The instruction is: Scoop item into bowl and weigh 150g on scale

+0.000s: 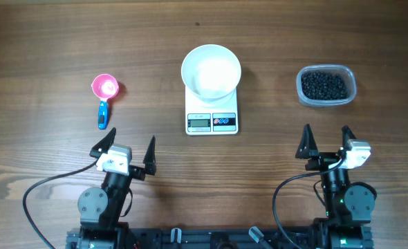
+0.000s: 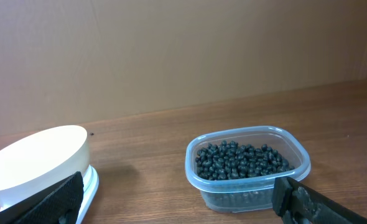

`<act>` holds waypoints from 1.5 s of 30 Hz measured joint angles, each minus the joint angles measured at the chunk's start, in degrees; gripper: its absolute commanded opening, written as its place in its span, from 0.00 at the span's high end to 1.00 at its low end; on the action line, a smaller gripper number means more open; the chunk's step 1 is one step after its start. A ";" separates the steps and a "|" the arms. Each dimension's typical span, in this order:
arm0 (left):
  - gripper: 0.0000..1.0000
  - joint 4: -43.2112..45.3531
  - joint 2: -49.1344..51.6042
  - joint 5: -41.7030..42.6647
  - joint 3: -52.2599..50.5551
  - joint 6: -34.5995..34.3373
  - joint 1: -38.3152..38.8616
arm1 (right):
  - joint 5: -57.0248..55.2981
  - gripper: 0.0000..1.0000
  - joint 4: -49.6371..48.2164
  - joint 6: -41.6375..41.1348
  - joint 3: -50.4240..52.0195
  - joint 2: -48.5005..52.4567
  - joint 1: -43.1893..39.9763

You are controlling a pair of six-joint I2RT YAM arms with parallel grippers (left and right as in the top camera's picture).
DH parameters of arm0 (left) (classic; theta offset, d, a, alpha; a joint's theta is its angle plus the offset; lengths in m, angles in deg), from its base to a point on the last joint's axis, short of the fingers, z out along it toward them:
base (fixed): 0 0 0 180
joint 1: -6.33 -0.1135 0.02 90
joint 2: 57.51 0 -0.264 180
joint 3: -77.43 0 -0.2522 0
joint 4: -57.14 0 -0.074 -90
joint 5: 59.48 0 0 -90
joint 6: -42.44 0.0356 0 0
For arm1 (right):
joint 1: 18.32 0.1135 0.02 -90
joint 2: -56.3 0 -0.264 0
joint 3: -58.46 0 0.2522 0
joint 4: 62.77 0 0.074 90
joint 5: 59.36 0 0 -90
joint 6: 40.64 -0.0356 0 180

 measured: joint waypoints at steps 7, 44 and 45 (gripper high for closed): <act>0.00 0.00 0.02 0.00 0.00 0.00 0.00 | 0.00 0.00 0.00 0.00 0.00 -0.02 0.00; 0.00 0.02 3.34 1.73 0.00 -0.72 0.00 | 8.46 0.00 -0.44 3.67 -4.92 3.87 0.00; 0.00 0.00 4.37 1.73 0.07 -0.90 0.00 | 8.87 0.00 0.00 4.07 -6.95 5.81 0.00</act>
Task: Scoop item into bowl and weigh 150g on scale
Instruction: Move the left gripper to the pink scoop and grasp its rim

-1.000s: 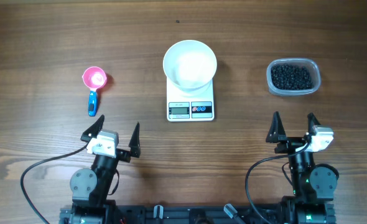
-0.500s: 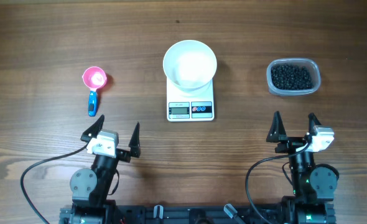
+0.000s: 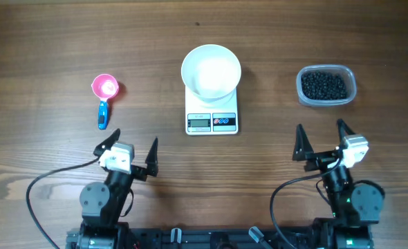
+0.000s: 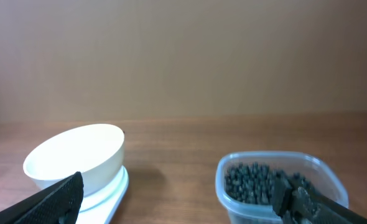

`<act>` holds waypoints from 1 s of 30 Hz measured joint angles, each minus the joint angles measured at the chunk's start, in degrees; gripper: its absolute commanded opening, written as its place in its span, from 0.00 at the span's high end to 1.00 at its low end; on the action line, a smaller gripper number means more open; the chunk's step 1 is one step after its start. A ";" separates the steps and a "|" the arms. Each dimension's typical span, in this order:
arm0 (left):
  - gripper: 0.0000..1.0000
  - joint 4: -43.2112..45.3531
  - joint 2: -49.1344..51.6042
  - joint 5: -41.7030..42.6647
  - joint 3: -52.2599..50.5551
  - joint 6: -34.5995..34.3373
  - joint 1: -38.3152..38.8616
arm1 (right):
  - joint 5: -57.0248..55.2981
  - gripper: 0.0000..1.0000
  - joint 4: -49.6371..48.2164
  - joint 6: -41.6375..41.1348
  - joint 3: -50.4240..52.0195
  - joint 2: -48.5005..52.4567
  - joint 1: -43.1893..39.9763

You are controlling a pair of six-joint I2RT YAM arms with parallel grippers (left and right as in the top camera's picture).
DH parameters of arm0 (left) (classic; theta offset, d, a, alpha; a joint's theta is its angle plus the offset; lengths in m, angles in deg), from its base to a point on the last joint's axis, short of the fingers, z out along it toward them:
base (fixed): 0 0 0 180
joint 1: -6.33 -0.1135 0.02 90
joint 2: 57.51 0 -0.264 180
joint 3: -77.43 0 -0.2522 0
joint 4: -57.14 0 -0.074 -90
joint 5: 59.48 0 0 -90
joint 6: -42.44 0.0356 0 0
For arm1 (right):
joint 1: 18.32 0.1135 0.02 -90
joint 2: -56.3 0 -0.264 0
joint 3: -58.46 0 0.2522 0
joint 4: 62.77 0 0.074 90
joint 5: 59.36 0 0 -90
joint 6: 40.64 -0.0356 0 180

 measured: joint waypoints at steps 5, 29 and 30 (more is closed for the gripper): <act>0.00 -0.66 8.92 0.00 5.31 -0.42 0.00 | 2.27 0.00 1.73 1.66 -9.31 10.88 0.00; 0.00 -44.35 66.55 0.39 70.58 -2.75 0.00 | 10.84 0.00 43.43 6.99 -53.94 51.98 -0.11; 0.00 -44.61 68.04 0.42 70.58 -2.75 0.00 | 11.13 0.00 43.50 6.29 -53.94 52.89 -0.11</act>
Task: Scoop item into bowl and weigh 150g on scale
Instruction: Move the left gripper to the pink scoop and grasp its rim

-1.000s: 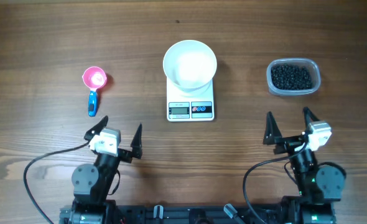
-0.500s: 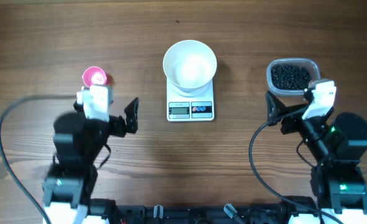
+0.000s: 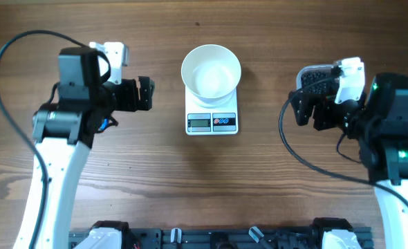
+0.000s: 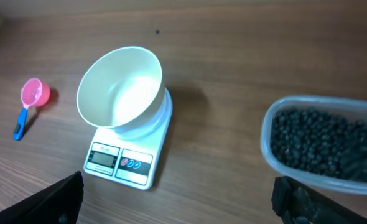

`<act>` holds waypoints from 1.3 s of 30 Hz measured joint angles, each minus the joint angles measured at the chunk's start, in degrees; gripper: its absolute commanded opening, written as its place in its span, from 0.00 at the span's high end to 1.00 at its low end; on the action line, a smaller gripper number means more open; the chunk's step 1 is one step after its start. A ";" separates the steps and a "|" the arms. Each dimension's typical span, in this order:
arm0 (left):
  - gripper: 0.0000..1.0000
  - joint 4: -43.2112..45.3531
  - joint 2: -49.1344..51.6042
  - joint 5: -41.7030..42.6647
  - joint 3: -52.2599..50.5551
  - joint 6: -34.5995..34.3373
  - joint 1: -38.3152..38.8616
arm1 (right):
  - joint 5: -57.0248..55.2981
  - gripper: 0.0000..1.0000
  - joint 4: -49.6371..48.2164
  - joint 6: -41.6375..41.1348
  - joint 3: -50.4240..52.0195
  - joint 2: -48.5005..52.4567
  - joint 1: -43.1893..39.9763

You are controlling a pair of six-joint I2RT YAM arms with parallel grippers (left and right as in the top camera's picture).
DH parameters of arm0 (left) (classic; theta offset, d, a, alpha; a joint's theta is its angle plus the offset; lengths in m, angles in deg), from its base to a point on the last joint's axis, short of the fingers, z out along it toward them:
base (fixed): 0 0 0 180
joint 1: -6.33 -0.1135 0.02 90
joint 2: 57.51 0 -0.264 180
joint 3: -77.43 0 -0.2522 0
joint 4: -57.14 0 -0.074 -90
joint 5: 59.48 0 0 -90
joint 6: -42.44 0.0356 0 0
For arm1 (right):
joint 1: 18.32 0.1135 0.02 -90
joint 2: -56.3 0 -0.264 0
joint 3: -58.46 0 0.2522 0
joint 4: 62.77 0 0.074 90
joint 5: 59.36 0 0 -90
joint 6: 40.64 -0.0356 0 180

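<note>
A white bowl (image 3: 211,71) stands empty on the white digital scale (image 3: 211,122) at the table's middle. The clear tub of dark beads (image 4: 323,140) lies to its right, partly covered by my right arm in the overhead view. The pink scoop with a blue handle (image 4: 33,96) rests on the table left of the scale; overhead, my left arm hides most of it. My left gripper (image 3: 147,95) hangs open high above the table, between scoop and bowl. My right gripper (image 4: 177,208) is open and empty, raised above the table in front of the tub.
Bare wooden table (image 3: 211,187) surrounds the scale on all sides. Black cables loop from both arms. The arm bases sit at the near edge.
Both arms have risen from low near the front edge and reached forward. The left gripper is now above the scoop area, the right one beside the tub. Nothing on the table has moved.
Both grippers first rested open and low at the near edge. A moment later the right wrist camera had tilted slightly toward the bowl. Now both arms are raised and extended, still open and holding nothing; bowl, scale, scoop and tub stay in place.
</note>
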 measured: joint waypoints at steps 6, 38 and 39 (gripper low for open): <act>0.03 0.55 9.11 -0.04 0.00 -0.46 -3.82 | 0.70 0.00 0.20 -3.63 -0.02 4.79 0.00; 0.35 10.78 33.59 7.91 0.00 12.15 -25.73 | 4.13 0.00 3.87 -6.91 -0.02 10.21 -0.09; 0.35 11.91 33.99 8.39 0.00 12.31 -25.73 | 4.13 0.00 3.87 -6.93 -0.02 10.21 -0.09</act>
